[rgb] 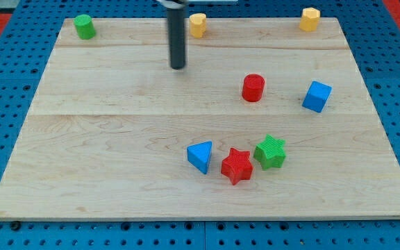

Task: Move the green circle diagonal to the bottom left of the yellow heart

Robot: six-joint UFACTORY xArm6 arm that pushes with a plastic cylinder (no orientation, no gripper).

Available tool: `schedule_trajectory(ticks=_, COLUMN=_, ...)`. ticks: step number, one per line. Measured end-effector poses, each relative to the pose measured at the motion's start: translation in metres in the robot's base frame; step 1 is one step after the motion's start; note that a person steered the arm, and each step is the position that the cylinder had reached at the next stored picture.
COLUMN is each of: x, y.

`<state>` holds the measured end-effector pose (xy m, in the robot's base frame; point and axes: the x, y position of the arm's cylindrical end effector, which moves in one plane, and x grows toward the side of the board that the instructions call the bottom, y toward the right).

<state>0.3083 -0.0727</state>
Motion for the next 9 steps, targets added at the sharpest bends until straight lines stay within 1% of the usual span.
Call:
schedule_trajectory(ticks=1, x=-0.069, y=-0.032)
schedule_trajectory(ticks=2, x=-0.117, y=-0.085)
schedule_trajectory(ticks=3, x=-0.117, y=-0.085)
schedule_trajectory(ticks=4, x=-0.116, y=-0.105)
schedule_trajectory(ticks=5, x=-0.116, y=-0.146)
schedule_trajectory(ticks=6, x=-0.117, y=-0.199)
schedule_trajectory(ticks=7, x=-0.111, y=-0.228)
schedule_trajectory(ticks=8, x=-0.094, y=-0.213)
schedule_trajectory(ticks=9, x=-0.059, y=-0.178)
